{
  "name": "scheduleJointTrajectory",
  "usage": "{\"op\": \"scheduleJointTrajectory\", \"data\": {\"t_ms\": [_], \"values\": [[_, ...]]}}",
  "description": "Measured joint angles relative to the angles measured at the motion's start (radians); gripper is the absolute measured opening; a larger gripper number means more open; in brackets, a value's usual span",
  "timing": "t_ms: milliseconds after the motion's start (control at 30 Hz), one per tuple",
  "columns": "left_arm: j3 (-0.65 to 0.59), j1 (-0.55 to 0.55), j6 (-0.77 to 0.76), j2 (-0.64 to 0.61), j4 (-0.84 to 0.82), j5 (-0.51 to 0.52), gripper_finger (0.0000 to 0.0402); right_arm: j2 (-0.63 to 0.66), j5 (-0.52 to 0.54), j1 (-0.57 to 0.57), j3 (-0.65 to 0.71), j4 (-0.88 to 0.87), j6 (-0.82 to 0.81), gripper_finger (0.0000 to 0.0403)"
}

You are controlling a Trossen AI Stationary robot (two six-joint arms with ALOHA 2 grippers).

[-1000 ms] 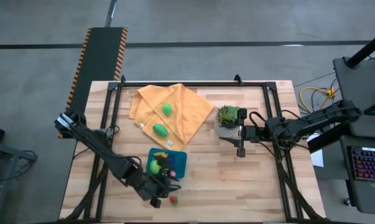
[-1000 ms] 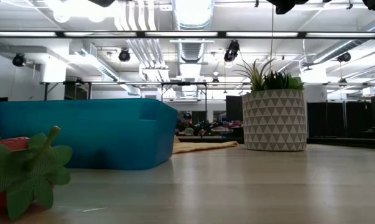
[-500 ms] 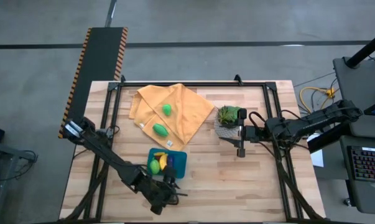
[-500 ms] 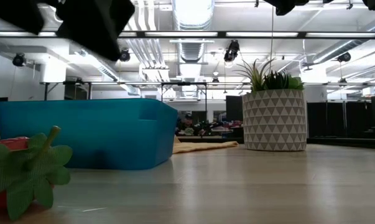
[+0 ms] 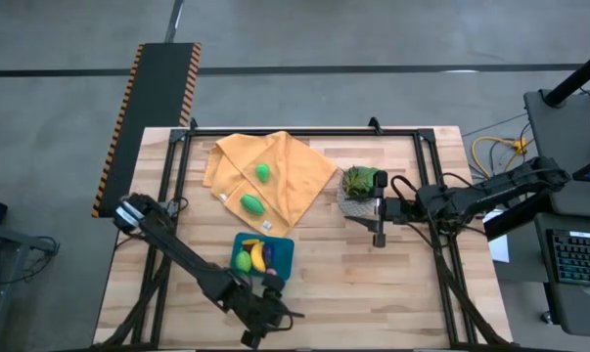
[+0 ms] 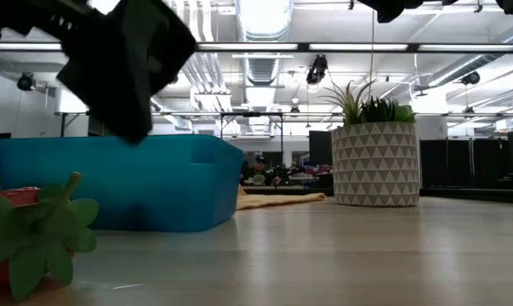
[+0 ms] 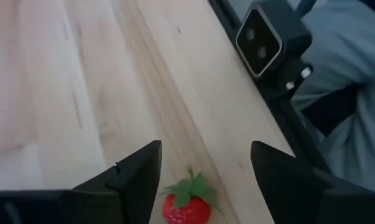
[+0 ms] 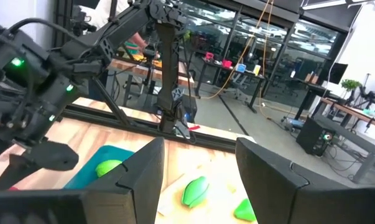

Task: Pick and placing Produce into tupperware
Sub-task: Put the strawberry into the blue bin

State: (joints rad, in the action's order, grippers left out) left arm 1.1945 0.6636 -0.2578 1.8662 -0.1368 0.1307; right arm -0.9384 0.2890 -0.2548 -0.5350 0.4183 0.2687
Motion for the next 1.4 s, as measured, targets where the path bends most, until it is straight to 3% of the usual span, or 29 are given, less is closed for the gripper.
{"op": "scheduleJointTrajectory", "data": {"t_ms": [967,1400], "values": [[-0.01,-0.003,-0.025,0.057,-0.003,0.008,0.0231,0.0,0.0,0.0,0.0,-0.002,0.001,0.0192],[-0.008,-0.003,-0.024,0.057,-0.003,0.008,0.0133,0.0,0.0,0.0,0.0,-0.002,0.002,0.0192]]}}
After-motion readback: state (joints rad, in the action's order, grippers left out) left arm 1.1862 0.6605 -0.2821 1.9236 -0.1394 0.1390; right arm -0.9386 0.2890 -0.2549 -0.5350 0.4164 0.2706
